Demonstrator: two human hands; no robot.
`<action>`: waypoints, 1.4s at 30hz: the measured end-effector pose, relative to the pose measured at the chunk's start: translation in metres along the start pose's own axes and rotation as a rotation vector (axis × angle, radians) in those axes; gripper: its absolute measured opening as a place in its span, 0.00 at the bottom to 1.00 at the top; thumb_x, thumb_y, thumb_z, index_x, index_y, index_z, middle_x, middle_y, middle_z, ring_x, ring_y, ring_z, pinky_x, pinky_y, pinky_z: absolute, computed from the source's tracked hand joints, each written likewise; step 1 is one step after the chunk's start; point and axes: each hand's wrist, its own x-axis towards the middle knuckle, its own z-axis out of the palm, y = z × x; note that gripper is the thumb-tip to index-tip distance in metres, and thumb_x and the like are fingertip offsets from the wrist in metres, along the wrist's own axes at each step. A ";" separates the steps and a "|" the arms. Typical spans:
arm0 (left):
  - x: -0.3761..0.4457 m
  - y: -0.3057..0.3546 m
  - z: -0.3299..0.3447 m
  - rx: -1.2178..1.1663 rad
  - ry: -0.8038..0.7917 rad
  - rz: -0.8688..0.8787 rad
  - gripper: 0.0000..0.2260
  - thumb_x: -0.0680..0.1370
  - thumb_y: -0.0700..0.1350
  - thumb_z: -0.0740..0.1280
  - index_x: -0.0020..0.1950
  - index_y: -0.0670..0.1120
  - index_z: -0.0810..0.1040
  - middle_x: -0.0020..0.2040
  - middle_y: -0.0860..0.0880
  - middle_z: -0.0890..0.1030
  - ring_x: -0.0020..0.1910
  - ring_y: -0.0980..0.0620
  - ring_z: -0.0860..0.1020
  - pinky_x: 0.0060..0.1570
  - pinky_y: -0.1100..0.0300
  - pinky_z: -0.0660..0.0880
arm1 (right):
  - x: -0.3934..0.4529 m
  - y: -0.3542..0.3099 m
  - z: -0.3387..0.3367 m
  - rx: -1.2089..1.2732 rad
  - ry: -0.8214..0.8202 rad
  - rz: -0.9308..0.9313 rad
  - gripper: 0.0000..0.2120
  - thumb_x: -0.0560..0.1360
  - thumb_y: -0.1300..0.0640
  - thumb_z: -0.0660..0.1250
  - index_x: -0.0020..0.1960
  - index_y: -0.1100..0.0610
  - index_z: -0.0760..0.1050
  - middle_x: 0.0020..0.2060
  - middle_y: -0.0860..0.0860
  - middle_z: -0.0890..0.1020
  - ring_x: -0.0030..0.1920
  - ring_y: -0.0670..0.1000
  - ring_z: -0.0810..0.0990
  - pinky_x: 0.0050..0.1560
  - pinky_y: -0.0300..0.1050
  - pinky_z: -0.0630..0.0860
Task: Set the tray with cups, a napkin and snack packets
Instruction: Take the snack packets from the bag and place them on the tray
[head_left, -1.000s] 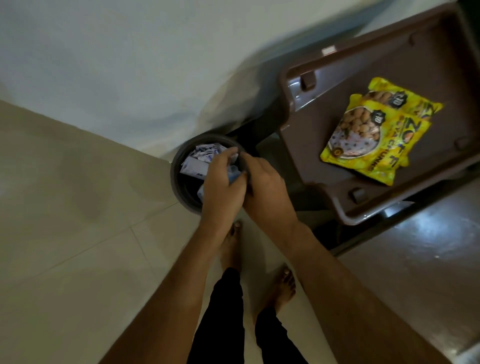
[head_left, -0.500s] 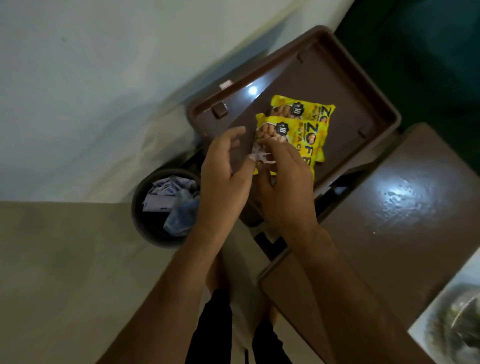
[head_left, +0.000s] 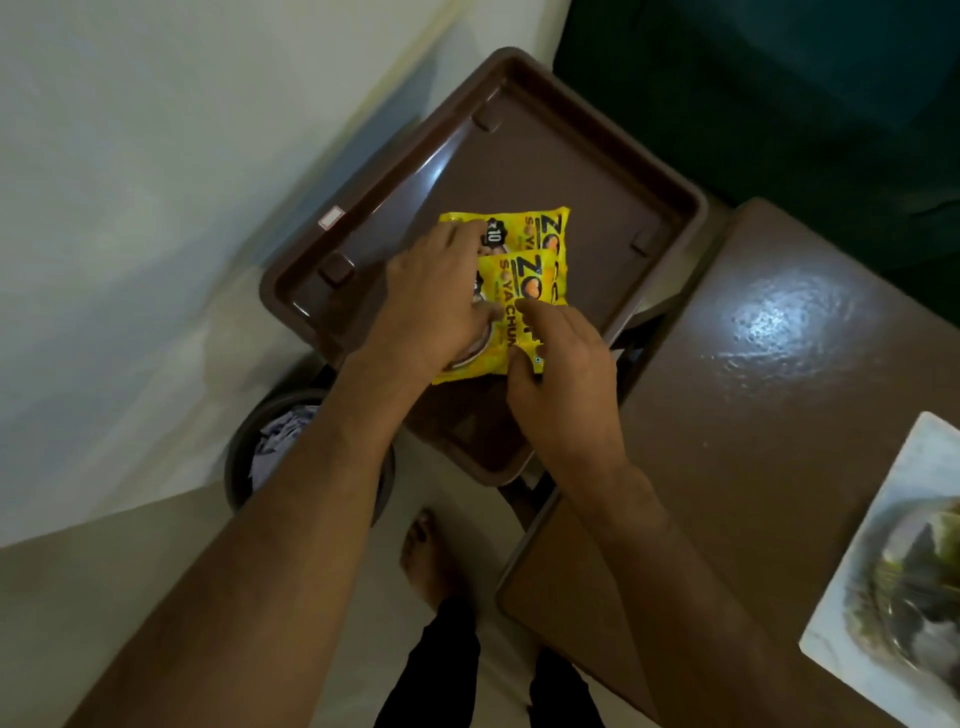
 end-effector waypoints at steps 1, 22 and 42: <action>0.004 0.000 -0.002 0.053 -0.047 -0.015 0.38 0.73 0.51 0.80 0.78 0.48 0.67 0.75 0.46 0.69 0.75 0.43 0.71 0.71 0.41 0.65 | 0.001 0.001 0.000 0.011 0.008 0.016 0.22 0.77 0.67 0.68 0.71 0.63 0.76 0.62 0.59 0.82 0.64 0.59 0.79 0.62 0.54 0.78; -0.032 -0.083 -0.001 -1.381 -0.101 -0.290 0.48 0.62 0.35 0.83 0.78 0.48 0.66 0.66 0.45 0.84 0.63 0.47 0.85 0.56 0.48 0.84 | 0.037 -0.037 0.024 0.673 0.046 0.320 0.32 0.80 0.63 0.71 0.80 0.49 0.64 0.57 0.54 0.84 0.54 0.48 0.87 0.51 0.49 0.86; -0.045 -0.101 0.008 -1.342 -0.276 0.040 0.46 0.73 0.30 0.77 0.83 0.60 0.63 0.80 0.53 0.67 0.73 0.40 0.76 0.43 0.48 0.86 | 0.073 -0.014 0.012 0.764 -0.112 0.599 0.13 0.84 0.50 0.66 0.56 0.57 0.85 0.45 0.50 0.90 0.43 0.48 0.89 0.41 0.44 0.85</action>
